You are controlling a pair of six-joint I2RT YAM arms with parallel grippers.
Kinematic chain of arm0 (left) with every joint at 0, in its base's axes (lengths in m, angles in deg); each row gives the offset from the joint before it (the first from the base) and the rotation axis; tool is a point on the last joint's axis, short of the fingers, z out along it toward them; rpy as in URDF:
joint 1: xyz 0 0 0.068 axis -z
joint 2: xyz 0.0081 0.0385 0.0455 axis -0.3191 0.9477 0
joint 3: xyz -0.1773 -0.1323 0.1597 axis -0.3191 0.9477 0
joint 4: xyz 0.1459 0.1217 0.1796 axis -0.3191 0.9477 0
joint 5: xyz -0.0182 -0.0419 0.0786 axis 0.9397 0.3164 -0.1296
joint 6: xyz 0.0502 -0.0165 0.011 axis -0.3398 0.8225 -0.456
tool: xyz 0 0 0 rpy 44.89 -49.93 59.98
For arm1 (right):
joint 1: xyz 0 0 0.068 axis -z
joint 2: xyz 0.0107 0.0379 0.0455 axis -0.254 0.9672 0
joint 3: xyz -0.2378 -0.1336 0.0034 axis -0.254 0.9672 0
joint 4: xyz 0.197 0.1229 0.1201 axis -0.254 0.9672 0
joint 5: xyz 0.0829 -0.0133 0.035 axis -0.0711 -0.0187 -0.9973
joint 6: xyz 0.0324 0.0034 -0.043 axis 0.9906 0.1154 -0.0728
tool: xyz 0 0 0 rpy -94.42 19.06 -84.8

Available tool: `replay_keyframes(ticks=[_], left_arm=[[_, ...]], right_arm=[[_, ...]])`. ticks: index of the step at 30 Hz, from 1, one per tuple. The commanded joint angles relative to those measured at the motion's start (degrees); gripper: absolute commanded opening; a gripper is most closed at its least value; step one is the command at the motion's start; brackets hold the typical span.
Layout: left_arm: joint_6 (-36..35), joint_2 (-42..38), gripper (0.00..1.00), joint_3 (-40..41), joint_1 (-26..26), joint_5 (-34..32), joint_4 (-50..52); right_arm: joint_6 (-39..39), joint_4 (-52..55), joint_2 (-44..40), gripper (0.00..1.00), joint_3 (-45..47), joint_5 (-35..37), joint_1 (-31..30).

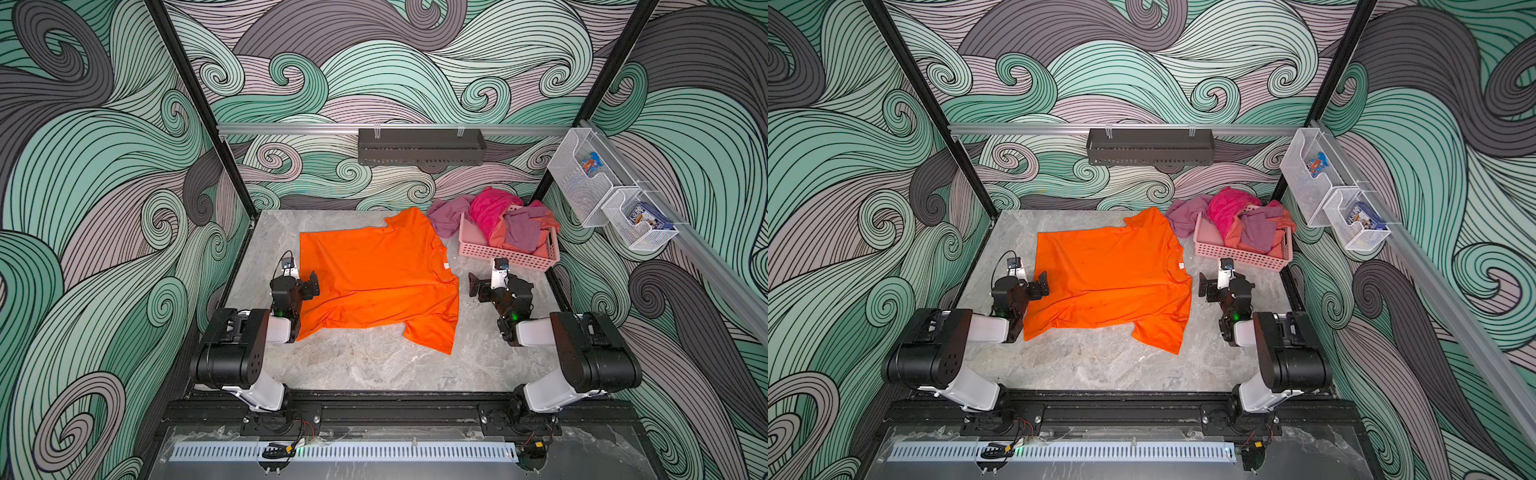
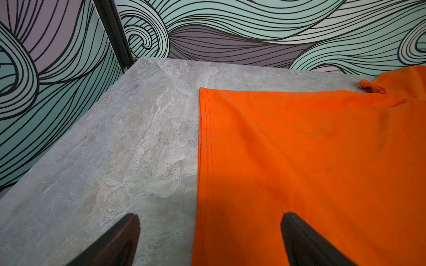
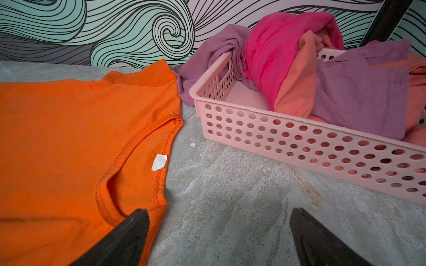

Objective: Fold and stack t-shirts
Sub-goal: Fold the T-shirt.

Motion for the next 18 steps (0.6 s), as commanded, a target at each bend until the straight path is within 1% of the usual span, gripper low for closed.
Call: replay_keyframes(ticks=[1, 16, 18], left_arm=[[-0.6, 0.5, 0.99, -1.3, 0.3, -0.7, -1.3], [-0.6, 0.4, 0.99, -1.2, 0.4, -0.7, -1.2], [-0.7, 0.5, 0.99, -1.4, 0.9, -2.1, -1.1]], right_arm=[[0.3, -0.3, -0.3, 0.99, -0.9, 0.0, 0.2], [0.3, -0.3, -0.3, 0.99, -0.9, 0.0, 0.2], [0.3, -0.4, -0.3, 0.99, -0.9, 0.0, 0.2]])
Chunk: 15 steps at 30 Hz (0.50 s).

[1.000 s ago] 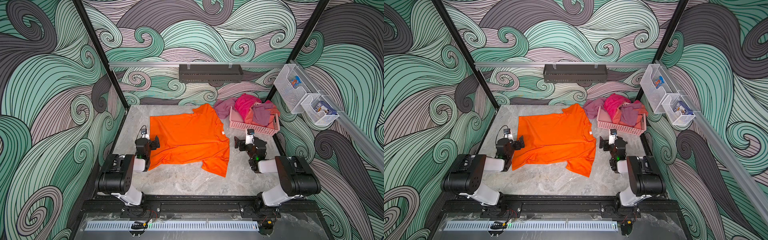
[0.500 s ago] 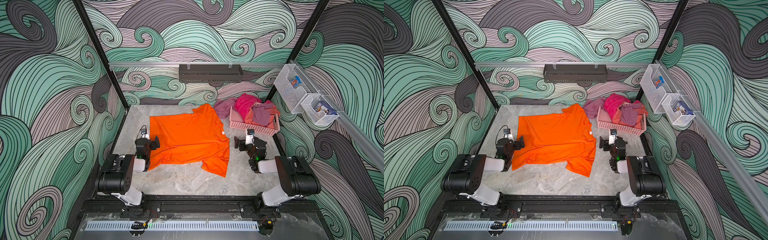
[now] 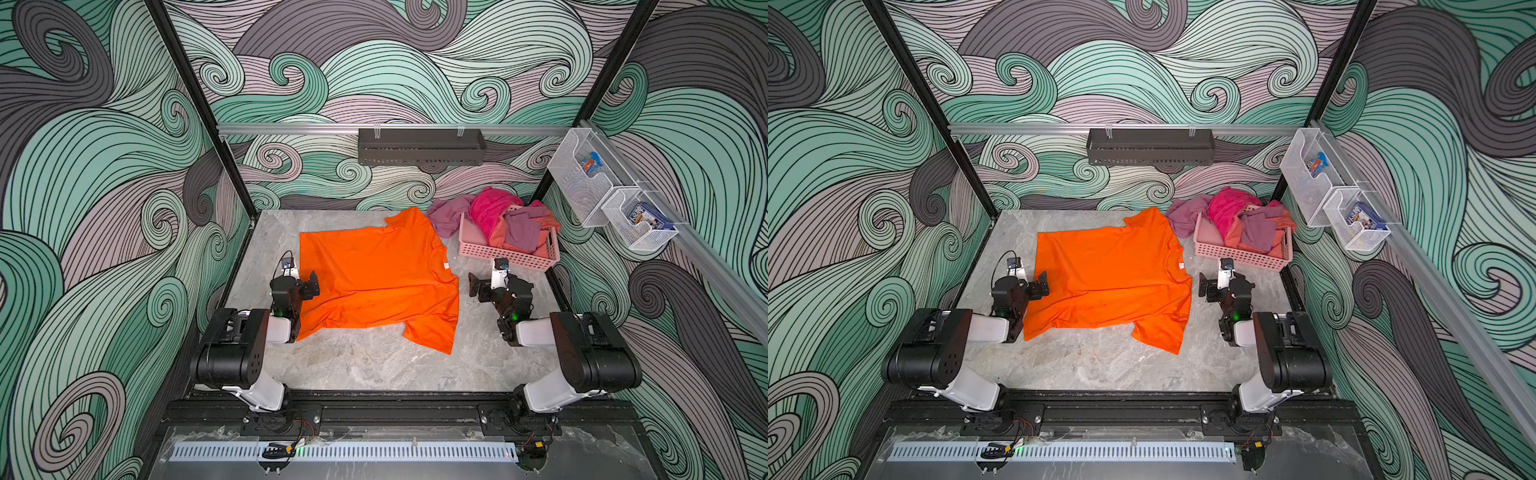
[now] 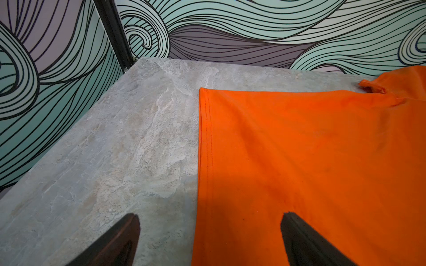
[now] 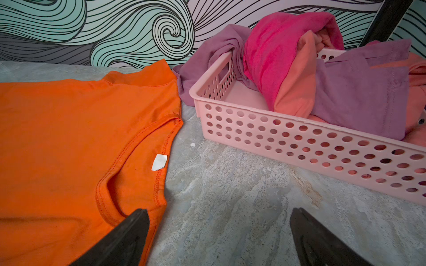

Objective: Fold and stack t-shirts
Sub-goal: Fold the T-shirt.

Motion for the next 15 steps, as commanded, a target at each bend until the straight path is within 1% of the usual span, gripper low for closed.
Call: replay_keyframes(ticks=[1, 4, 5, 6, 7, 8, 10, 14, 15], left_arm=[[-0.5, 0.5, 0.99, -1.6, 0.4, -1.0, -0.8], [-0.4, 0.0, 0.99, -1.5, 0.4, -0.8, -0.1], [0.0, -1.0, 0.99, -2.2, 0.3, -0.8, 2.7], [1.1, -2.1, 0.99, -4.0, 0.3, -1.4, 8.2], [1.8, -2.9, 0.99, -4.7, 0.2, -1.0, 11.5], [1.2, -2.5, 0.99, -4.2, 0.2, -0.9, 9.9], [-0.9, -2.0, 0.99, -4.9, 0.3, 3.2, 10.1], [-0.8, -2.1, 0.99, -5.0, 0.0, 3.8, 10.3], [-0.8, -2.1, 0.99, -5.0, 0.0, 3.8, 10.3]], right_arm=[[0.3, -0.3, -0.2, 0.99, -1.0, 0.0, 0.2], [0.3, -0.1, -0.1, 0.99, -1.0, 0.1, 0.2], [0.3, -0.1, -0.2, 0.99, -1.1, 0.1, 0.2], [0.3, -0.1, -0.2, 0.99, -1.1, 0.1, 0.2], [0.2, -0.1, -0.2, 0.99, -1.0, 0.1, 0.2], [0.3, -0.1, -0.2, 0.99, -1.0, 0.1, 0.2], [0.2, 0.0, -0.2, 0.99, -1.1, 0.1, 0.2], [0.2, -0.3, -0.4, 0.99, -0.9, 0.4, 0.0], [0.6, 1.0, -1.2, 0.99, -1.3, 1.6, 0.0]])
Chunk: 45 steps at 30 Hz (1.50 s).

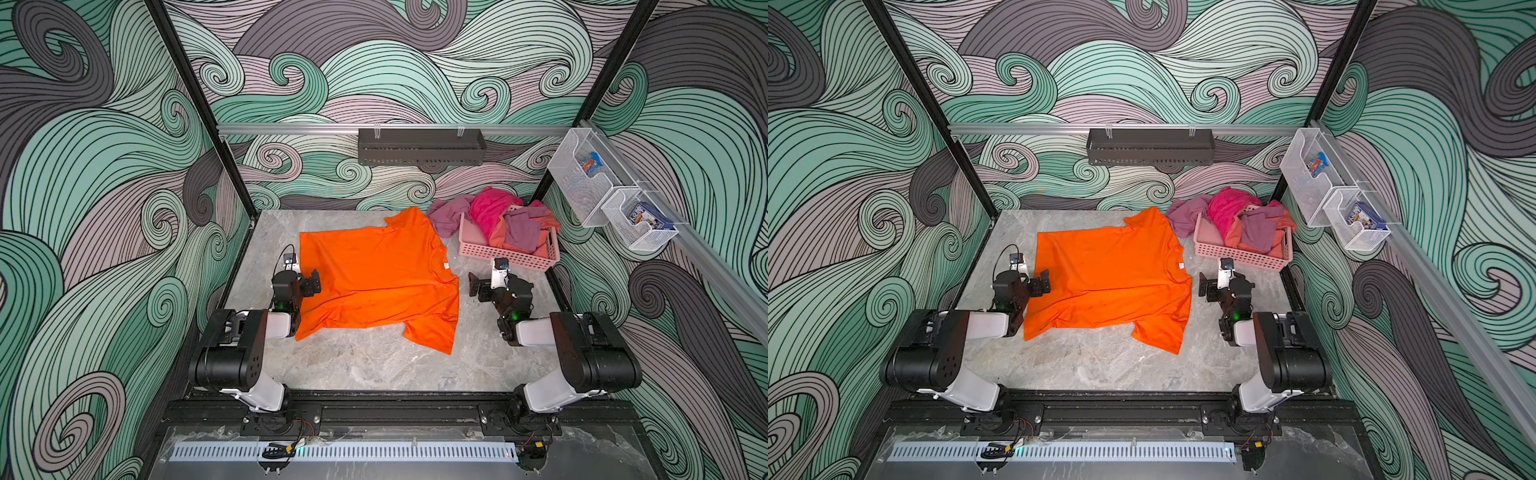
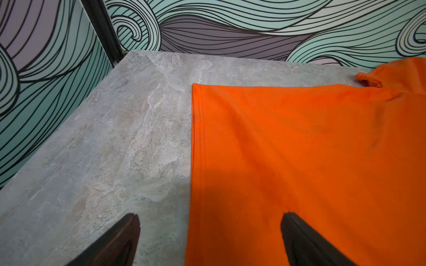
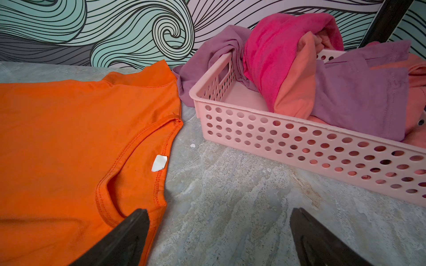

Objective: Fold and stack t-shirts
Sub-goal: Fold the T-shirt.

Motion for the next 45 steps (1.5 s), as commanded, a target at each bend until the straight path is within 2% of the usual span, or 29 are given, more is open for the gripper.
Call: replay_keyframes(ticks=[1, 3, 6, 8, 10, 14, 16, 18, 19, 21, 23, 26, 28, 29, 30, 32, 34, 35, 38, 41, 42, 43, 44, 45], left_arm=[[-0.9, -1.3, 0.99, -1.0, 0.0, 1.7, 1.8], [-1.9, -1.4, 0.99, -2.4, 0.1, 0.6, 1.6], [-0.9, -4.4, 0.99, -13.6, 0.2, -2.6, 23.3], [-2.1, -6.3, 0.89, -20.3, 0.2, -1.0, 33.3], [-2.3, -7.3, 0.7, -28.6, 0.4, 2.4, 46.2], [7.2, -5.3, 0.55, -47.4, 0.4, 4.5, 74.1], [12.8, -2.3, 0.44, -56.6, 0.4, 12.5, 88.3], [18.7, 0.0, 0.39, -60.1, 1.0, 23.5, 95.6], [22.3, 0.4, 0.3, -59.4, 1.5, 29.7, 96.2], [28.9, -1.2, 0.26, -55.0, 4.3, 35.6, 93.2], [32.4, -6.2, 0.3, -50.2, 9.7, 33.8, 88.8], [37.3, -14.3, 0.5, -44.2, 16.7, 32.2, 82.8], [39.1, -17.9, 0.62, -41.2, 19.1, 33.6, 80.0], [38.4, -19.2, 0.77, -41.1, 19.7, 33.1, 79.9], [37.6, -20.3, 0.81, -41.8, 20.0, 31.4, 80.7], [37.2, -21.7, 0.84, -41.9, 20.2, 31.9, 79.0], [38.2, -22.5, 0.75, -39.6, 20.6, 36.1, 73.2], [38.3, -22.5, 0.75, -39.3, 20.9, 36.6, 71.8], [38.4, -21.8, 0.74, -39.5, 21.5, 38.0, 70.3], [41.9, -21.2, 0.72, -36.3, 21.3, 40.7, 64.6], [43.3, -21.2, 0.77, -34.2, 21.2, 41.9, 60.1], [44.8, -21.1, 0.91, -32.6, 21.1, 42.8, 57.3], [45.3, -20.7, 0.98, -32.2, 21.1, 42.6, 57.0], [45.1, -20.1, 0.98, -32.9, 21.1, 40.9, 59.4]], right_arm=[[1.2, 4.1, -2.6, 0.99, -2.0, 3.4, 0.0], [1.0, 16.1, -6.8, 0.99, -6.5, 3.5, -0.1], [1.4, 40.5, -12.0, 0.99, -19.3, 5.4, -0.2], [3.7, 51.4, -13.9, 0.99, -26.3, 3.4, -0.2], [6.0, 62.0, -15.5, 0.99, -33.0, -1.8, -1.0], [13.1, 75.8, -18.8, 0.99, -41.9, -9.1, -7.0], [22.8, 79.1, -20.1, 0.99, -44.3, -18.7, -9.8], [33.9, 77.9, -21.8, 0.99, -42.9, -26.5, -13.0], [38.5, 75.1, -23.4, 0.99, -41.2, -28.5, -16.1], [42.2, 74.5, -26.1, 0.99, -39.7, -25.5, -23.7], [43.1, 76.1, -27.9, 0.99, -40.0, -21.2, -30.1], [46.4, 74.9, -30.4, 0.99, -38.7, -19.1, -34.3], [45.1, 76.8, -32.8, 0.99, -39.8, -15.8, -35.6], [45.3, 76.6, -34.1, 0.99, -39.8, -14.8, -36.1], [46.2, 76.5, -35.2, 0.99, -39.4, -14.9, -36.3], [48.0, 75.1, -36.1, 0.99, -38.2, -16.8, -36.4], [47.2, 72.0, -36.1, 0.99, -38.3, -19.6, -36.8], [46.6, 71.2, -36.2, 0.99, -38.5, -20.1, -37.1], [45.6, 70.7, -39.2, 0.99, -37.7, -18.2, -37.1], [45.8, 70.7, -43.4, 0.99, -35.4, -15.4, -35.9], [45.2, 70.9, -43.5, 0.99, -35.6, -16.7, -34.5], [44.5, 72.0, -43.1, 0.99, -36.6, -18.4, -32.3], [43.4, 73.3, -42.4, 0.99, -37.8, -19.5, -30.6], [41.8, 76.6, -41.6, 0.99, -39.4, -19.6, -28.8]])
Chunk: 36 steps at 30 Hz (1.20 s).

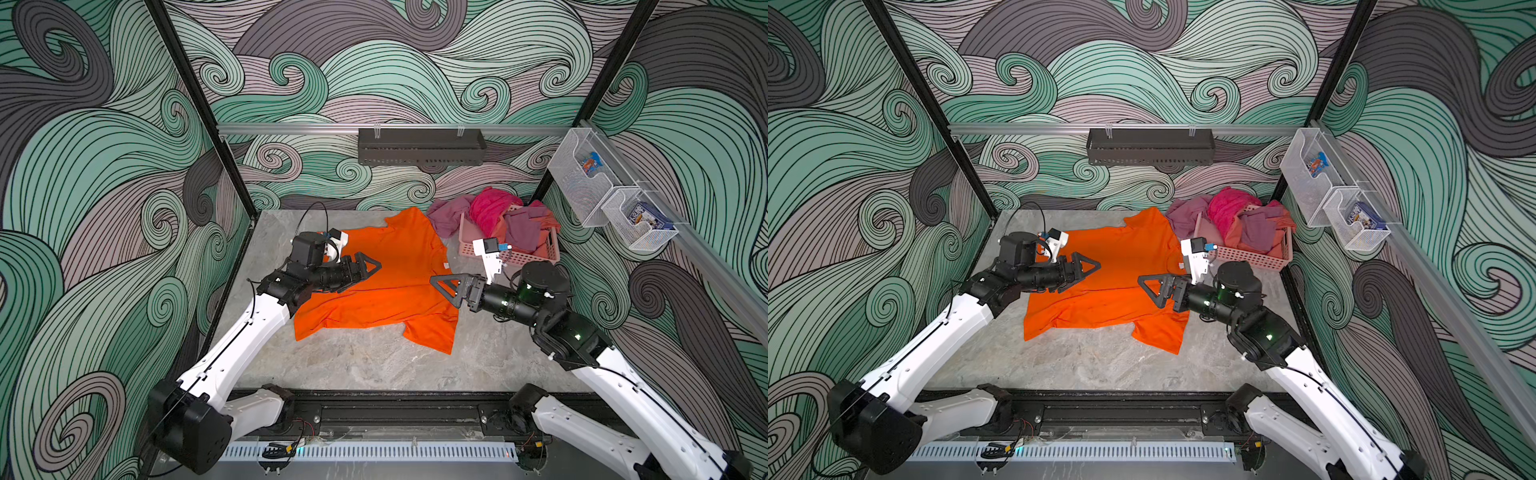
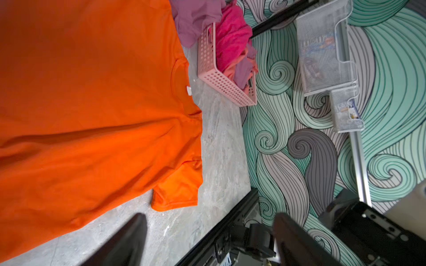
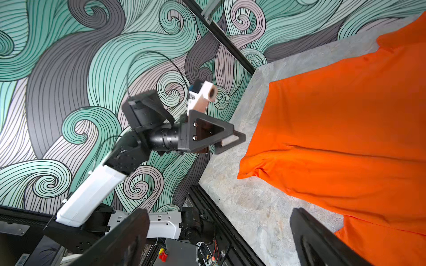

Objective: Fold and stack t-shirts
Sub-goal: Fold the T-shirt.

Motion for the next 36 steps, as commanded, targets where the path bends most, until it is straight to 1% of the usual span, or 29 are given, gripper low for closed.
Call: replay_keyframes(ticks=[1, 2, 3, 4, 5, 6, 7, 9, 11, 13, 15, 17, 19, 20, 21, 24, 28, 31, 36], left_arm=[[1.5, 1.8, 0.95, -1.2, -0.1, 0.2, -2.2], [-0.4, 2.5, 0.84, -2.1, -0.1, -0.8, 0.7], [-2.4, 3.1, 0.69, -3.7, -0.1, -3.6, 5.8], [-5.1, 3.9, 0.58, -5.4, -0.2, -5.9, 11.6], [-6.7, 4.6, 0.53, -6.5, -0.1, -8.6, 16.7], [-7.0, 5.1, 0.52, -7.3, -0.2, -12.9, 22.0], [-7.4, 5.1, 0.52, -6.9, -0.3, -16.6, 25.1], [-7.6, 3.6, 0.52, -4.2, -0.8, -21.7, 27.4], [-5.7, 1.5, 0.53, -1.7, -1.6, -26.9, 29.7], [-4.4, -0.7, 0.58, 0.7, -2.0, -29.8, 30.9], [-2.5, -2.6, 0.59, 3.7, -2.2, -33.7, 32.5], [-1.6, -4.4, 0.65, 7.2, -2.6, -36.2, 32.3], [-1.1, -5.9, 0.69, 10.2, -3.2, -38.4, 32.1], [-1.0, -6.7, 0.73, 11.6, -4.1, -39.0, 32.0], [-1.0, -7.4, 0.74, 12.9, -5.2, -39.1, 31.5], [-0.9, -8.8, 0.75, 16.1, -9.1, -38.2, 30.2], [-0.6, -9.5, 0.76, 19.6, -14.5, -35.7, 25.8], [-0.3, -7.9, 0.76, 21.0, -17.3, -33.1, 22.3], [-0.1, -1.2, 0.76, 21.5, -18.2, -31.5, 17.6]], right_arm=[[-4.0, 5.6, 1.8, 0.99, -3.8, -0.7, 5.0], [-4.4, 6.8, 2.4, 0.99, -3.8, -1.2, 6.7], [-5.0, 7.9, 3.1, 0.99, -3.5, -3.0, 8.5], [-5.5, 9.7, 3.9, 0.99, -3.3, -4.2, 10.5], [-5.8, 11.2, 4.5, 0.99, -2.9, -5.0, 12.0], [-6.4, 11.8, 5.1, 0.99, -2.2, -7.0, 13.6], [-6.9, 12.3, 5.6, 0.99, -1.7, -8.5, 15.0], [-7.2, 12.9, 6.2, 0.99, -0.7, -11.1, 16.9], [-7.5, 13.3, 7.0, 0.99, -0.5, -13.0, 17.8], [-8.1, 13.6, 7.6, 0.99, -0.1, -14.1, 17.8], [-8.6, 13.6, 8.0, 0.99, 0.3, -14.7, 18.0], [-8.9, 13.6, 8.3, 0.99, 0.5, -15.3, 18.0], [-9.1, 13.7, 8.3, 0.99, 0.5, -15.9, 18.0], [-9.1, 13.7, 8.1, 0.99, 0.7, -16.4, 18.0], [-9.3, 13.7, 8.2, 0.99, 0.8, -17.1, 18.1], [-9.4, 13.7, 8.0, 0.99, 1.5, -18.5, 18.2], [-9.4, 13.7, 7.1, 0.99, 2.4, -19.5, 18.3], [-9.2, 13.7, 6.3, 0.99, 3.1, -19.8, 18.4], [-8.8, 13.7, 5.0, 0.99, 4.3, -20.0, 18.6]])
